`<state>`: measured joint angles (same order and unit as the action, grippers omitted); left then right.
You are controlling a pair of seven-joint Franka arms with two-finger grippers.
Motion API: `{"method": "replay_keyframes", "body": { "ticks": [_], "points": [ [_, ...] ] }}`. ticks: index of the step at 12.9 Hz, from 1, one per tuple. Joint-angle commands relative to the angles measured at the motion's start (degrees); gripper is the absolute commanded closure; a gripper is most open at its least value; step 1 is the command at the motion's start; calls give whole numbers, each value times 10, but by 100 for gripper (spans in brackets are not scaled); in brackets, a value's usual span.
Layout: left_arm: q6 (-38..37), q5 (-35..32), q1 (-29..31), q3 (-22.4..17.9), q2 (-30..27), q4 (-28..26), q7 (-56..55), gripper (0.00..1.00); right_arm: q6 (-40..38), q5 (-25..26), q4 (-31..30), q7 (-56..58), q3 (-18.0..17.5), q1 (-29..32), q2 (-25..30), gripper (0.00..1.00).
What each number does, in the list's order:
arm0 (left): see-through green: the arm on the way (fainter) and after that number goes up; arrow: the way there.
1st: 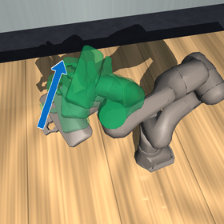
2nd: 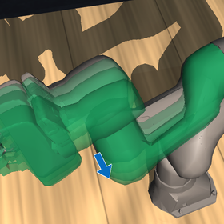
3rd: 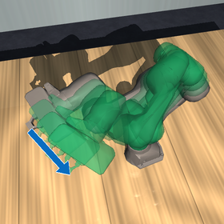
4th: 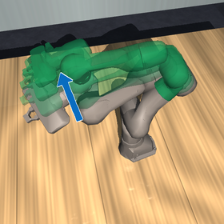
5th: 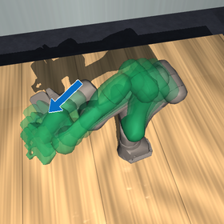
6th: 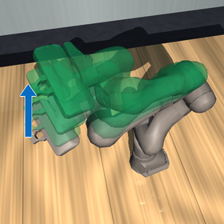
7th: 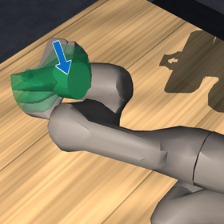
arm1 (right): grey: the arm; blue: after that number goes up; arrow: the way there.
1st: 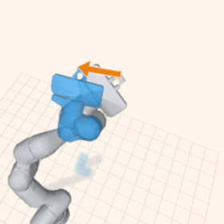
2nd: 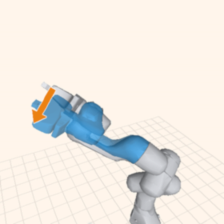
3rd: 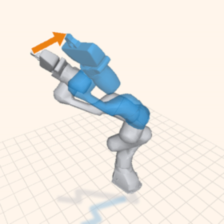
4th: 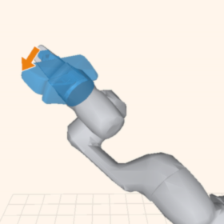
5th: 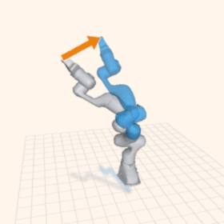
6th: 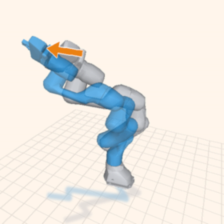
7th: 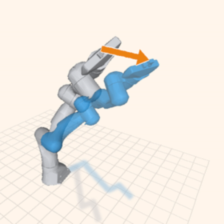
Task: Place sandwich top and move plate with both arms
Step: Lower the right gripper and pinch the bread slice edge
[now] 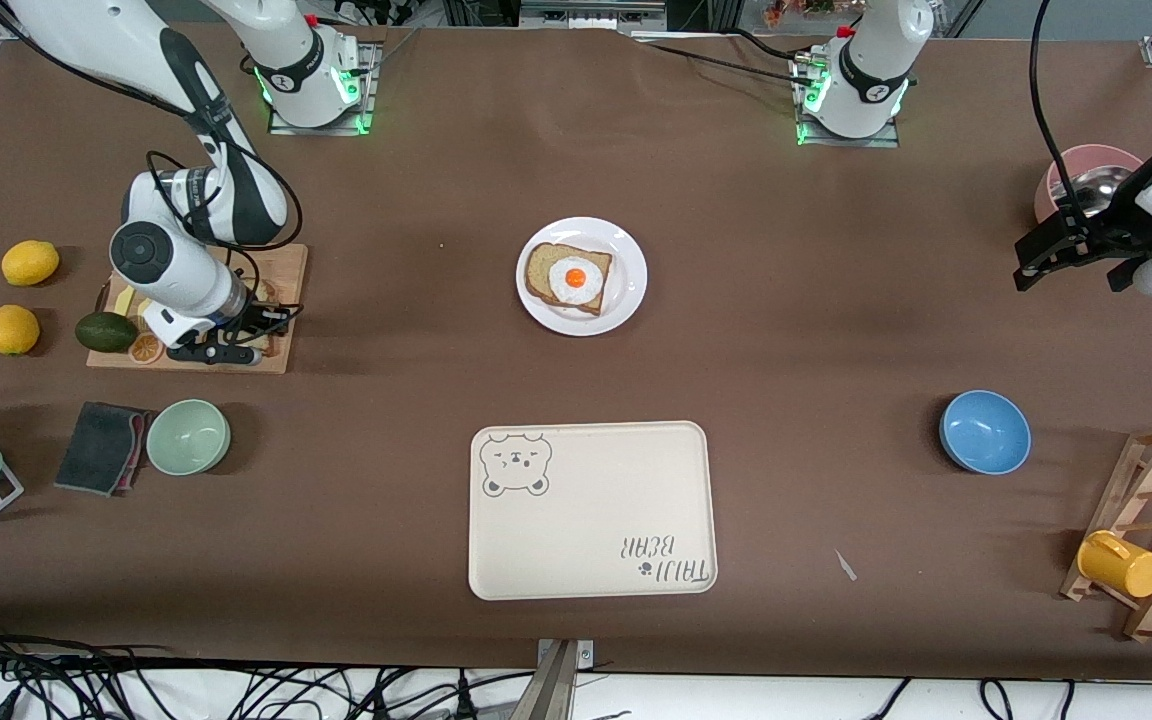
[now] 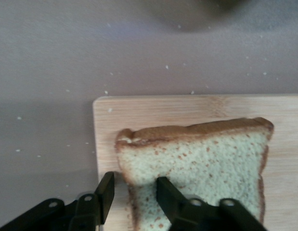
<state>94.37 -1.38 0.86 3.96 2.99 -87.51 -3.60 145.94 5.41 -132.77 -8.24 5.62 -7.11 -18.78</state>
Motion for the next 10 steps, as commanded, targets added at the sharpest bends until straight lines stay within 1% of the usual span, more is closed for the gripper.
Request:
{"method": "replay_keyframes", "body": {
  "ticks": [1,3,4,6,10],
  "points": [
    [-10,-1,-1,-1,9,19,4,0,1,2,2,-5,-1,-5,-22,63],
    [-10,-1,-1,-1,9,19,4,0,-2,2,2,-7,-2,-5,-25,90],
    [-10,-1,0,-1,9,19,4,0,-2,2,2,-7,-2,-5,-25,100],
    [-10,-1,-1,-1,9,19,4,0,-13,3,4,-5,-1,-5,-19,100],
    [-10,-1,0,-1,10,19,4,0,-98,7,42,0,-1,-5,1,100]
  ]
}}
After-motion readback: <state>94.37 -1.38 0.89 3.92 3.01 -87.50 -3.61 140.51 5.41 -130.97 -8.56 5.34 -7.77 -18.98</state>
